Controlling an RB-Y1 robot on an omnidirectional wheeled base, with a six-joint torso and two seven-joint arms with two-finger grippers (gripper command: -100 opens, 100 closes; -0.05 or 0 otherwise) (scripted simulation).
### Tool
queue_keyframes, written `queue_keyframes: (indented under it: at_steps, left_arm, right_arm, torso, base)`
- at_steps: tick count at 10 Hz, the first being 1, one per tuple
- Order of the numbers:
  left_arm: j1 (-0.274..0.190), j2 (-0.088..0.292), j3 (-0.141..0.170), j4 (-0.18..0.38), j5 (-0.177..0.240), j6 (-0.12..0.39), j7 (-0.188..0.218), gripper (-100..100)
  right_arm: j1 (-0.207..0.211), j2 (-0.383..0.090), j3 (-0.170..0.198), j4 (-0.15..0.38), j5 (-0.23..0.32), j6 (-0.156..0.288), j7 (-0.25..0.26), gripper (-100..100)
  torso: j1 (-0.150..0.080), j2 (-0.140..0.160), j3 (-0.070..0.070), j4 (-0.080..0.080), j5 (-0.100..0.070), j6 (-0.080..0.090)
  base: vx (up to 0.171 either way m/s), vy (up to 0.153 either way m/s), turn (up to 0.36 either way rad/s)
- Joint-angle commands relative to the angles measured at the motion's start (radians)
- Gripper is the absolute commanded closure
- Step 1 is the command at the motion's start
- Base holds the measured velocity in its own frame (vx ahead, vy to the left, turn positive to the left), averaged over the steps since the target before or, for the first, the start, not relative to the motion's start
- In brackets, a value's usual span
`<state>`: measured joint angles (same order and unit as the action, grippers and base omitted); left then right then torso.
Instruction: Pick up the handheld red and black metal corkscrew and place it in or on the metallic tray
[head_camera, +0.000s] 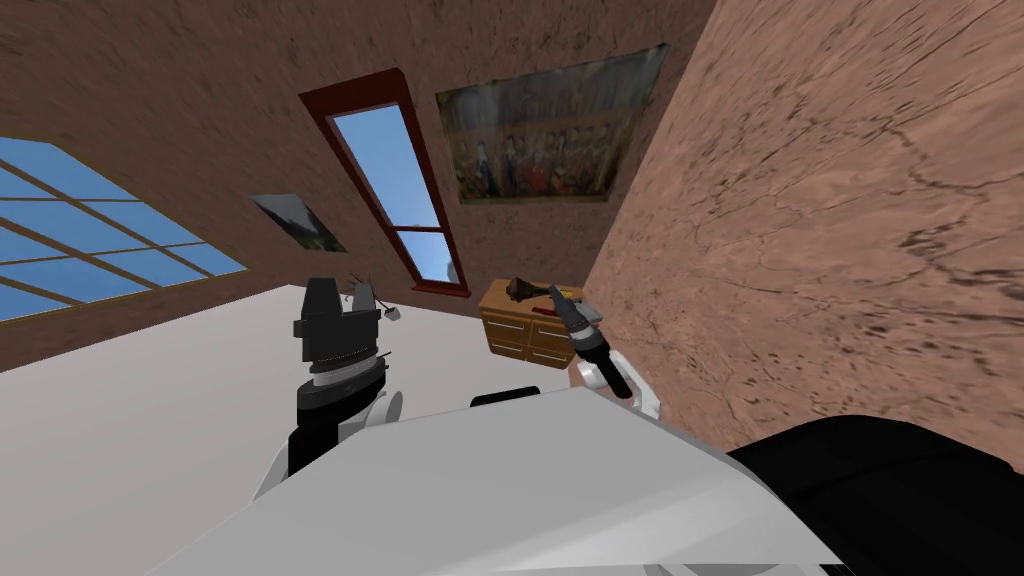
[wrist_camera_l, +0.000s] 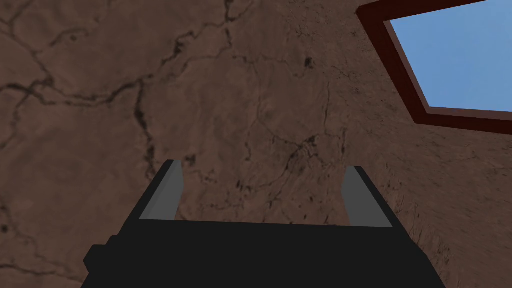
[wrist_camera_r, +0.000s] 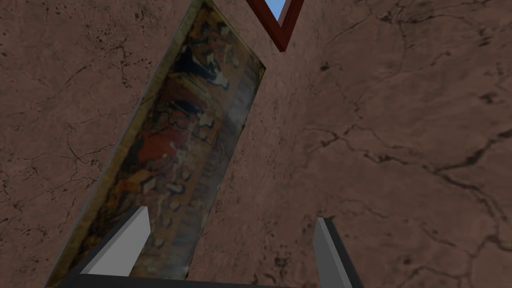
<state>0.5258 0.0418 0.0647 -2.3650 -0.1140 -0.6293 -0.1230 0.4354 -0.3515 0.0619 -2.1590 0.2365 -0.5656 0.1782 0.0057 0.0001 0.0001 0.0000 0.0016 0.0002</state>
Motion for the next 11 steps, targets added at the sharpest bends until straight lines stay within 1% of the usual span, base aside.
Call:
queue_keyframes:
  at_steps: [1, 2, 3, 4, 5, 6, 7, 8, 9, 10, 11]
  left_arm:
    - [0.0, 0.0, 0.0, 0.0, 0.0, 0.0, 0.0, 0]
    - [0.0, 0.0, 0.0, 0.0, 0.0, 0.0, 0.0, 0]
    - [0.0, 0.0, 0.0, 0.0, 0.0, 0.0, 0.0, 0]
    - [0.0, 0.0, 0.0, 0.0, 0.0, 0.0, 0.0, 0]
    - [0.0, 0.0, 0.0, 0.0, 0.0, 0.0, 0.0, 0]
    - [0.0, 0.0, 0.0, 0.0, 0.0, 0.0, 0.0, 0]
    - [0.0, 0.0, 0.0, 0.0, 0.0, 0.0, 0.0, 0]
    - [0.0, 0.0, 0.0, 0.0, 0.0, 0.0, 0.0, 0]
    - [0.0, 0.0, 0.0, 0.0, 0.0, 0.0, 0.0, 0]
    - [0.0, 0.0, 0.0, 0.0, 0.0, 0.0, 0.0, 0]
    - [0.0, 0.0, 0.0, 0.0, 0.0, 0.0, 0.0, 0]
  right_arm:
    - [-0.016, -0.05, 0.018, 0.034, 0.02, 0.014, 0.001, -100]
    - [-0.016, -0.069, 0.018, 0.034, 0.02, 0.014, 0.001, -100]
    - [-0.031, -0.105, 0.036, 0.069, 0.039, 0.024, 0.004, -100]
    - [-0.031, -0.123, 0.036, 0.069, 0.039, 0.024, 0.004, -100]
    - [-0.045, -0.157, 0.056, 0.106, 0.059, 0.035, 0.007, -100]
    - [-0.045, -0.178, 0.056, 0.106, 0.059, 0.035, 0.007, -100]
    - [-0.059, -0.212, 0.077, 0.145, 0.079, 0.044, 0.009, -100]
    - [-0.059, -0.233, 0.077, 0.145, 0.079, 0.044, 0.009, -100]
    - [-0.072, -0.264, 0.1, 0.186, 0.099, 0.053, 0.012, -100]
    - [-0.072, -0.289, 0.1, 0.186, 0.099, 0.053, 0.012, -100]
    - [-0.083, -0.326, 0.123, 0.224, 0.12, 0.06, 0.014, -100]
  torso:
    - [0.0, 0.0, 0.0, 0.0, 0.0, 0.0]
    - [0.001, 0.0, 0.0, 0.0, 0.0, 0.0]
    - [0.0, 0.0, 0.0, 0.0, 0.0, 0.0]
    - [0.001, 0.0, 0.0, 0.0, 0.0, 0.0]
    - [0.001, 0.0, 0.0, 0.0, 0.0, 0.0]
    - [0.002, 0.0, 0.0, 0.0, 0.0, 0.0]
    - [0.001, 0.0, 0.0, 0.0, 0.0, 0.0]
    - [0.0, -0.001, 0.0, 0.0, 0.0, 0.0]
    - [0.0, 0.0, 0.0, 0.0, 0.0, 0.0]
    - [0.0, 0.0, 0.0, 0.0, 0.0, 0.0]
    - [-0.001, 0.0, 0.0, 0.0, 0.0, 0.0]
  base:
    - [0.015, 0.109, 0.138]
    - [0.01, 0.094, 0.065]
    - [0.001, 0.108, 0.115]
    - [0.017, 0.101, 0.07]
    - [0.017, 0.132, 0.149]
    - [0.014, 0.1, 0.078]
    - [0.021, 0.096, 0.129]
    - [0.018, 0.084, 0.073]
    - [0.011, 0.092, 0.137]
    - [0.019, 0.086, 0.084]
    - [0.048, 0.117, 0.14]
